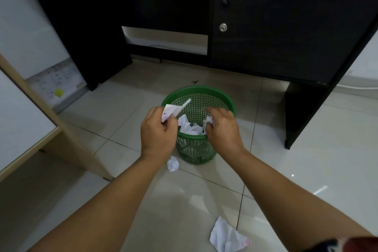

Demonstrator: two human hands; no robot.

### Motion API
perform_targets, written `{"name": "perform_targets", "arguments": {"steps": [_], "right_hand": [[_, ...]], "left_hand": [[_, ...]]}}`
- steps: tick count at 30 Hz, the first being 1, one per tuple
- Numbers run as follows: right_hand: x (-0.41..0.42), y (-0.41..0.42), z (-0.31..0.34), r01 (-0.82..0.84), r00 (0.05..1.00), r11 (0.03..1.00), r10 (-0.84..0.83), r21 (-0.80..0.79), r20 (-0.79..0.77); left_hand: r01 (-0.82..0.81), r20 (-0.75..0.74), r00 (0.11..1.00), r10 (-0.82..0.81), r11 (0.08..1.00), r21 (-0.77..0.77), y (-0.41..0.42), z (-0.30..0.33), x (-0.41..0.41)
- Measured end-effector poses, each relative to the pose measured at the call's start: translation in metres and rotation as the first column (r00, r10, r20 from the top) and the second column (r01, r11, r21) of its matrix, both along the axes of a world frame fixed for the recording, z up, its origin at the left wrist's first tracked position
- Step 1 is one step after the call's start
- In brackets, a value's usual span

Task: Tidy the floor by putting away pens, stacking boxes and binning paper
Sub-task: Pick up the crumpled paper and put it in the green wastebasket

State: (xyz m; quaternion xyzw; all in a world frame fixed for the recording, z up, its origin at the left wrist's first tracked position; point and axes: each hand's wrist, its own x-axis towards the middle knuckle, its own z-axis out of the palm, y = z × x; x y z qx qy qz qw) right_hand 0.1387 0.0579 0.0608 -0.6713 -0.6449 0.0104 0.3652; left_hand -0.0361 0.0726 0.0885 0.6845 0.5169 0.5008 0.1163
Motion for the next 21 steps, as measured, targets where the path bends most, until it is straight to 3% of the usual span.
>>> {"name": "perform_targets", "arguments": {"steps": [6,9,12,14,16,18,19,21], "right_hand": [[0.017,-0.021,0.000,0.009,1.000,0.992,-0.007,0.126,-0.018],[0.026,-0.049,-0.010,-0.013,0.999,0.990,0.006,0.141,0.048],[0.036,-0.091,-0.040,-0.080,0.995,0.996,0.082,-0.030,0.063],[0.041,-0.123,-0.064,-0.164,0.983,0.971,0.176,-0.175,0.054],[0.046,-0.156,-0.084,-0.262,0.949,0.864,0.311,-0.430,0.047],[0.052,-0.183,-0.101,-0.301,0.892,0.653,0.450,-0.695,0.036],[0.053,-0.194,-0.109,-0.289,0.865,0.559,0.500,-0.777,0.038],[0.052,-0.207,-0.123,-0.268,0.832,0.468,0.554,-0.842,0.043]], "left_hand": [[0.032,-0.109,0.992,-0.066,0.956,-0.291,0.009,-0.013,0.027],[0.057,-0.099,0.992,-0.078,0.977,-0.206,-0.006,-0.020,0.026],[0.014,-0.114,0.993,-0.022,0.997,-0.070,-0.024,-0.040,0.017],[-0.014,-0.150,0.989,0.004,0.998,-0.064,-0.038,-0.059,0.008],[0.004,-0.190,0.981,-0.037,0.985,-0.173,-0.053,-0.079,-0.002],[0.059,-0.234,0.961,-0.145,0.939,-0.339,-0.064,-0.101,-0.014],[0.083,-0.265,0.942,-0.208,0.905,-0.418,-0.068,-0.111,-0.020],[0.100,-0.322,0.890,-0.322,0.828,-0.552,-0.073,-0.125,-0.030]]}}
